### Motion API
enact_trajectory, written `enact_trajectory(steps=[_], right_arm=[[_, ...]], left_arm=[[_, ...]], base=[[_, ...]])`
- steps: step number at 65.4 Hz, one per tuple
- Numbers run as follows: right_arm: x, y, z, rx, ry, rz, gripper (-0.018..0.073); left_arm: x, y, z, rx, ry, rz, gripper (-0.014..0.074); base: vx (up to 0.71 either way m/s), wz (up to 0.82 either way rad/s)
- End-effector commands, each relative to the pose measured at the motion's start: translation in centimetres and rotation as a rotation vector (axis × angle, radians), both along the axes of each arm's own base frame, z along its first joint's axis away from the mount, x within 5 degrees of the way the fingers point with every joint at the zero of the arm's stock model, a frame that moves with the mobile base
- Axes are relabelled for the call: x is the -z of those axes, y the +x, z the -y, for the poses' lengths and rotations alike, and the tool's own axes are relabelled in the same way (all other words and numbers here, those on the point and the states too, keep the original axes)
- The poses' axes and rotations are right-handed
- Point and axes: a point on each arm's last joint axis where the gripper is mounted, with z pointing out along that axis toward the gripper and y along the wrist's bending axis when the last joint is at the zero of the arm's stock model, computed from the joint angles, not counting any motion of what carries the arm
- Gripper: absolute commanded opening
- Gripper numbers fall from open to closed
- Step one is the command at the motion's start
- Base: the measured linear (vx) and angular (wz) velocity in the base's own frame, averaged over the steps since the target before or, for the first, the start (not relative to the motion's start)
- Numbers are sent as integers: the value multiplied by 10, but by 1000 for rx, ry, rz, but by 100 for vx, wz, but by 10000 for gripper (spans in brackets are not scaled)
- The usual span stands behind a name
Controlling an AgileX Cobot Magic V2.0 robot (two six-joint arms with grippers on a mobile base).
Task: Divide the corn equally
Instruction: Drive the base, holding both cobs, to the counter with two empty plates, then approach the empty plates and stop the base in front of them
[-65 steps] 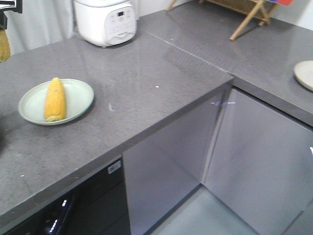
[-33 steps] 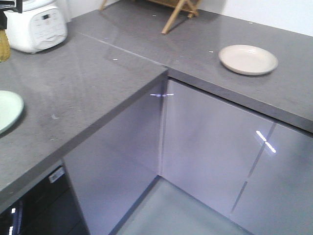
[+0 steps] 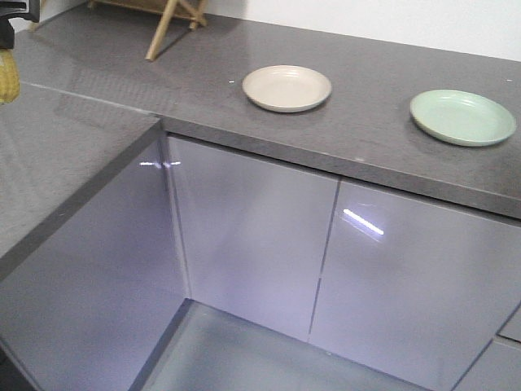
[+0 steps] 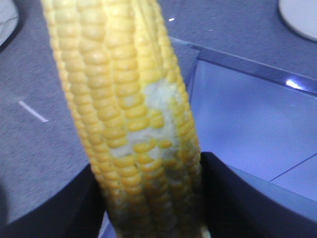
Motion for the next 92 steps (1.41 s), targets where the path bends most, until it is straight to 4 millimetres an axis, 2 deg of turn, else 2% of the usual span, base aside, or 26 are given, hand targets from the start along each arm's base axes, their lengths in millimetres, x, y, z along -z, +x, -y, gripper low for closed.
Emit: enact_trajectory(steps=[1,44,92], right_arm=[[-17,-6,0,19,1,111,62],[-17,-6,0,19,1,111,62],[-17,-6,0,19,1,111,62]], left_arm=[[-24,-13,-6,-3,-6,123,128],[-24,-13,-6,-3,-6,123,128],[-24,-13,-6,-3,-6,123,128]], base=[[4,-38],[7,-27],[9,-9]])
